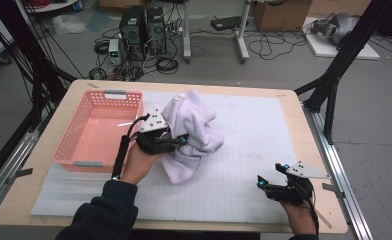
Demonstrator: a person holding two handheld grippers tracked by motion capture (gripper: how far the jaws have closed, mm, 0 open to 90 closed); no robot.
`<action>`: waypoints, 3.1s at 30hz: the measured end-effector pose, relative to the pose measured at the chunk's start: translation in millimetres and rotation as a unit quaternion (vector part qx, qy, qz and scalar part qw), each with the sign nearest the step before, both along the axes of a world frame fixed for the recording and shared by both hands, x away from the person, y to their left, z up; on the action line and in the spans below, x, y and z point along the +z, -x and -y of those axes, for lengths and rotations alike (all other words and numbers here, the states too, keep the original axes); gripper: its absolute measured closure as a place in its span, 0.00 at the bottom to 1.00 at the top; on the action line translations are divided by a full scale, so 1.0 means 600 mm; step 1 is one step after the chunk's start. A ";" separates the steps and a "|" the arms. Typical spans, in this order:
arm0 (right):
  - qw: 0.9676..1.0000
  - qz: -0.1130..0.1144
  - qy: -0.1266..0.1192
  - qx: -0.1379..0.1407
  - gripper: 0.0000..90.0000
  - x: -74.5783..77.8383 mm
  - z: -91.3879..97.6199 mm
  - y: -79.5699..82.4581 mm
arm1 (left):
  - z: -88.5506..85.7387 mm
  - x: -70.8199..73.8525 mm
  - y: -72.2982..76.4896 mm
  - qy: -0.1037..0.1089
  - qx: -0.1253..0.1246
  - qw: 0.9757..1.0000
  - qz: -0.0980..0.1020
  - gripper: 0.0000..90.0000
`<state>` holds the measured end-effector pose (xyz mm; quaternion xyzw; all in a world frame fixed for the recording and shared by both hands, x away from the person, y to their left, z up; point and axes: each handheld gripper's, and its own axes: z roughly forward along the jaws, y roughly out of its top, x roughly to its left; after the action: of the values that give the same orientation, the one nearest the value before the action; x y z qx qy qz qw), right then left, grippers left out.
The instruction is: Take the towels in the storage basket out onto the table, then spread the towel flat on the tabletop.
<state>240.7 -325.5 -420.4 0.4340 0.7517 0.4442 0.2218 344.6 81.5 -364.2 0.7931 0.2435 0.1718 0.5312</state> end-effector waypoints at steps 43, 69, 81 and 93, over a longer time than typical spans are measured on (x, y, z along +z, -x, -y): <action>1.000 0.000 -0.006 0.003 0.18 0.002 -0.008 -0.011 | -0.036 -0.046 0.019 0.005 0.066 0.997 -0.037 0.23; 1.000 -0.001 -0.003 -0.002 0.18 0.001 -0.003 -0.004 | -0.059 -0.052 0.022 0.015 0.083 0.995 -0.051 0.23; 1.000 0.000 -0.001 0.001 0.18 0.001 0.001 0.003 | -0.009 -0.028 0.016 0.022 0.053 0.997 -0.042 0.24; 1.000 -0.003 -0.001 0.007 0.18 0.000 -0.005 -0.001 | 0.046 -0.017 -0.009 0.000 0.007 0.998 -0.062 0.36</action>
<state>241.3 -322.3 -420.7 0.4306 0.7548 0.4454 0.2158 349.7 53.8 -374.6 0.8005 0.2815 0.1255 0.5139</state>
